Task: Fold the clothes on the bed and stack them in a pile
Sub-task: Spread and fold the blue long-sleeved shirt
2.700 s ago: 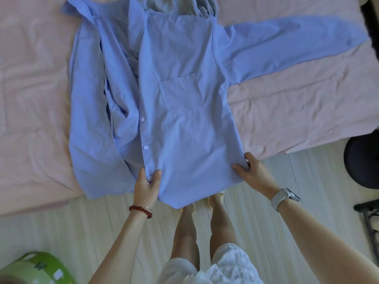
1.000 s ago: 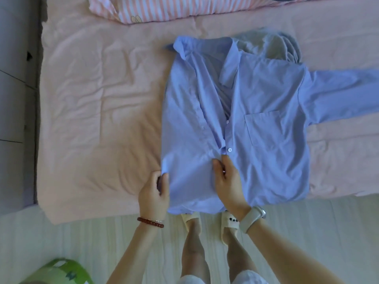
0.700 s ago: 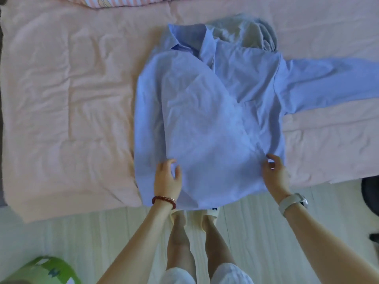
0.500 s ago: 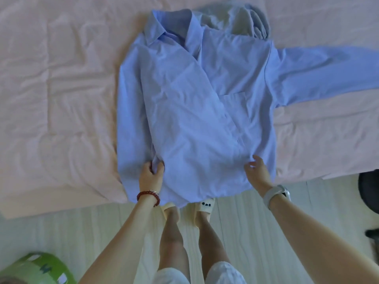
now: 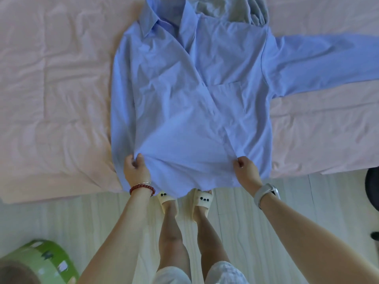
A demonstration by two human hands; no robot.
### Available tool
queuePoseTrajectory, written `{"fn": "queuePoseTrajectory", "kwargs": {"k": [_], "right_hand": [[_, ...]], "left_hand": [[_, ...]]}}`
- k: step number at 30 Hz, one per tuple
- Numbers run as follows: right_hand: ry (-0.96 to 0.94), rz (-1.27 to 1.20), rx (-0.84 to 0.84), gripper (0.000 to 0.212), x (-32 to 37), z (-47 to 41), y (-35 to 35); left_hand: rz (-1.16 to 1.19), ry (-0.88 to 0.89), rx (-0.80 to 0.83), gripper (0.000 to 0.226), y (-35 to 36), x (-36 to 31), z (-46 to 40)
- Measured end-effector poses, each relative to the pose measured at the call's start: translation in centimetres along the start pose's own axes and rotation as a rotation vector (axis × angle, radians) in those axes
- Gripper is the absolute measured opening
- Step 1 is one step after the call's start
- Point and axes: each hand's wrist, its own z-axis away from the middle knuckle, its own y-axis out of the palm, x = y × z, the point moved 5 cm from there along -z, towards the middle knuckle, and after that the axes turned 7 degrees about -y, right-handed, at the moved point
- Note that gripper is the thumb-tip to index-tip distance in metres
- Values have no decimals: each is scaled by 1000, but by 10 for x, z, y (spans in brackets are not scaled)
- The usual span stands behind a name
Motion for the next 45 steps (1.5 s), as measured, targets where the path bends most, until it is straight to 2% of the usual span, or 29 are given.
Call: {"fn": "queuePoseTrajectory", "kwargs": {"k": [3,6,9,11,15,20,28,32,33,36,38,41,43,45], "right_hand": [[-28,39,69,21,-7,15,16],[10,83,159,10,-15,24,32],[54,118,213,35,-17,27,39],[21,163,184,42,-6,27,35],[-94,151,90,42,37,17,20],[-246,121,90,46,106,-3,8],[-419,125,27,44,226,-72,-3],[-394,76,-48,41,278,-129,0],[-379,66,-66,39,287,-143,2],[-274,78,-101,32,300,-178,8],[-176,66,-85,23,301,-192,11],[-175,29,-138,11,303,-197,12],[-253,-40,-222,11,304,-193,7],[-379,-11,-273,15,307,-192,-2]], "left_hand": [[11,134,-40,8,-25,-1,-5],[-223,128,54,19,-27,15,-13],[-347,-33,186,39,-21,34,-24],[-362,-69,205,40,-21,36,-27],[-353,35,203,31,-18,13,-26],[-359,154,220,37,-10,-36,-40],[-355,294,243,43,18,-138,-126],[-328,222,301,48,47,-172,-186],[-324,215,324,44,54,-177,-198],[-283,274,432,15,77,-190,-219],[-241,293,484,16,89,-197,-225],[-216,302,393,10,96,-207,-232],[-180,289,272,10,90,-213,-241],[-214,265,202,11,83,-216,-251]]}}
